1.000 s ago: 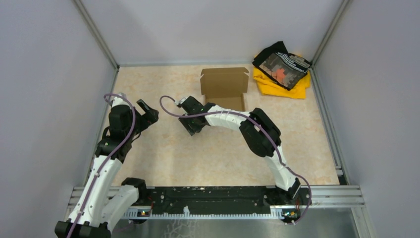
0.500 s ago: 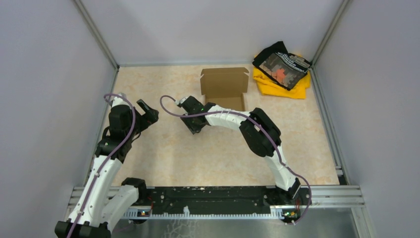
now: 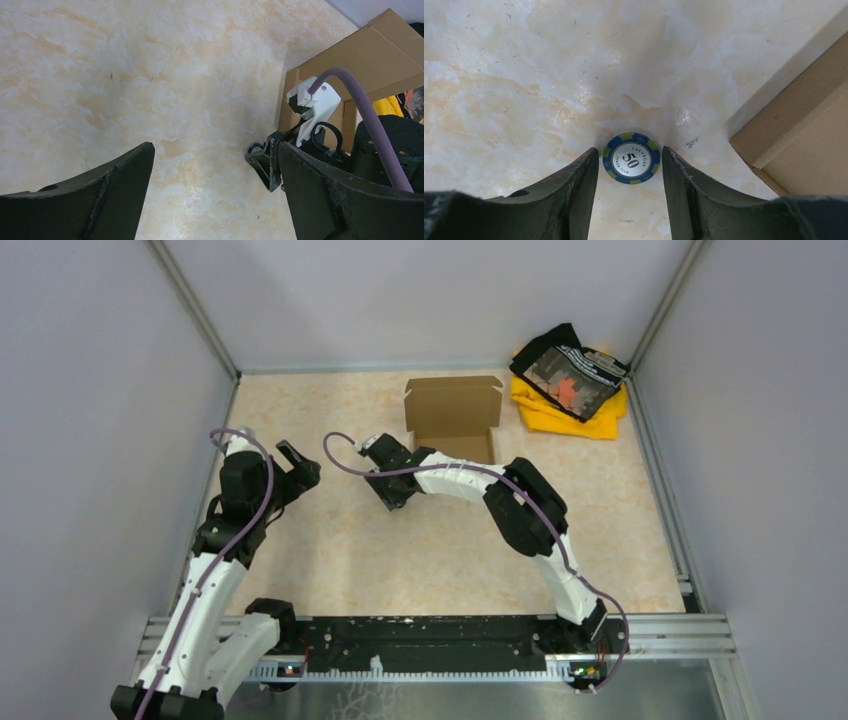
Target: Fold the paper box
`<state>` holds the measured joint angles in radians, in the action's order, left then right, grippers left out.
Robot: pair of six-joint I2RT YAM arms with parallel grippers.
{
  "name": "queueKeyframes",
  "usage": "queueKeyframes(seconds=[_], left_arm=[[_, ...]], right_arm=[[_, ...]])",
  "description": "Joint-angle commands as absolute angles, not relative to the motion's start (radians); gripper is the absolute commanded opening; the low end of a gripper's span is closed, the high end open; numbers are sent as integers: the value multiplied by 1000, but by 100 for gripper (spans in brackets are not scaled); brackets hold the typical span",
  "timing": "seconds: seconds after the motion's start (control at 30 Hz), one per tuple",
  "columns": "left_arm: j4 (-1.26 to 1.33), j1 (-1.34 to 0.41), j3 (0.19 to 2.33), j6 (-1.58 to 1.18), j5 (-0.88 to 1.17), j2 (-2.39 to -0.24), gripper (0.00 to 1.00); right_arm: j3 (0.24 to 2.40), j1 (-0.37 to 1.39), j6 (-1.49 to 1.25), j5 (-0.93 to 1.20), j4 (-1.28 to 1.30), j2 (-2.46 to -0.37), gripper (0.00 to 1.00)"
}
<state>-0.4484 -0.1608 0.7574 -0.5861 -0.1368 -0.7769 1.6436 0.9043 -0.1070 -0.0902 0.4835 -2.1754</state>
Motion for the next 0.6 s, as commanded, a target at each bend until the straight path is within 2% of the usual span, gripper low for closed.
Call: queueKeyframes(seconds=[0.0, 0.33, 0.57], left_arm=[[-428, -152, 763, -579, -127, -771, 99], [-426, -152, 752, -585, -122, -762, 99], [-427, -152, 749, -587, -123, -759, 99]], right_arm=[[1615, 900, -111, -102, 516, -2163, 49], [1578, 898, -115, -102, 518, -2142, 53], [1572, 896, -117, -91, 511, -2141, 44]])
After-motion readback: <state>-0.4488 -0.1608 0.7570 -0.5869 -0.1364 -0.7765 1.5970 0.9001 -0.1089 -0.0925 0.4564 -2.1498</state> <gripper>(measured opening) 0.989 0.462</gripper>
